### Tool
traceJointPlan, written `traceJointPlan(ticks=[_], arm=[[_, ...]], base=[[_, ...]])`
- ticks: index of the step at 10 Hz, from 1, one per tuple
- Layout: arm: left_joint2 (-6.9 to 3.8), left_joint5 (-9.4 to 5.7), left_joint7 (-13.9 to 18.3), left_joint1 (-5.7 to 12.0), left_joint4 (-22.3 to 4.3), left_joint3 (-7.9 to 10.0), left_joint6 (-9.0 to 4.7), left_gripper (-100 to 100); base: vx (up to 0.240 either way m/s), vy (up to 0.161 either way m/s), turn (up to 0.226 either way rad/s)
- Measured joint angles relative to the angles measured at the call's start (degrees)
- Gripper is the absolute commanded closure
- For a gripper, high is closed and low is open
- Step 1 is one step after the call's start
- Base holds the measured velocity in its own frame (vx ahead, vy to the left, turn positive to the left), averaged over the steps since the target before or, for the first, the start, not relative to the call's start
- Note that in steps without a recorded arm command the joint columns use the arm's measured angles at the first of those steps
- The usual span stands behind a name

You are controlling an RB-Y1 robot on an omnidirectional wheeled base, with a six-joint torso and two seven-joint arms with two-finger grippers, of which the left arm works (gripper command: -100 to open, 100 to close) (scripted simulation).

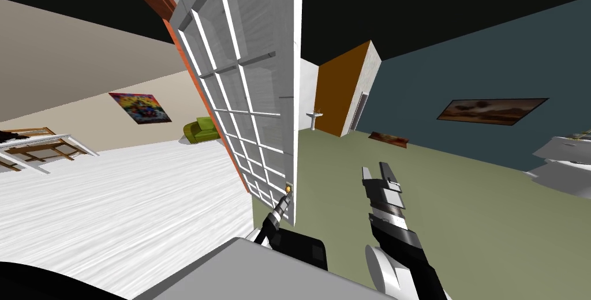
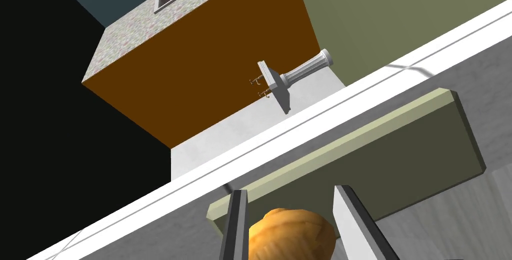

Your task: Push the door open

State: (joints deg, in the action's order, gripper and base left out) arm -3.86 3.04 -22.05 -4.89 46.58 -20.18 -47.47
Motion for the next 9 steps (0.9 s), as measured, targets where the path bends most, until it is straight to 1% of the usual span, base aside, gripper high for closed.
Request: traceJointPlan(ticks=[2, 3, 4, 5, 6, 7, 8, 9], arm=[[0.29, -0.83, 2.16, 1.00, -1.33, 0.13, -0.54, 100], [-0.16, -1.02, 3.27, 0.39, -0.30, -0.09, -0.29, 100], [-0.37, -1.44, 4.56, -0.40, 1.35, -0.31, 0.71, 100], [-0.32, -2.25, 6.21, 0.31, 0.72, -0.29, 0.82, 100], [0.08, -2.71, 7.26, 1.11, -0.78, -0.08, -0.03, 100], [0.16, -3.36, 8.75, 1.99, -2.41, 0.00, -1.09, 100], [0.36, -3.75, 9.80, 2.73, -3.45, 0.17, -1.58, 100], [0.55, -3.83, 10.01, 2.49, -2.91, 0.19, -1.25, 100]], base=[[0.006, -0.005, -0.033], [0.010, -0.016, -0.024], [0.005, -0.021, -0.035], [0.009, -0.007, -0.005], [0.019, -0.017, -0.040], [0.007, -0.014, -0.019], [0.000, 0.000, 0.014], [0.019, 0.006, -0.007]])
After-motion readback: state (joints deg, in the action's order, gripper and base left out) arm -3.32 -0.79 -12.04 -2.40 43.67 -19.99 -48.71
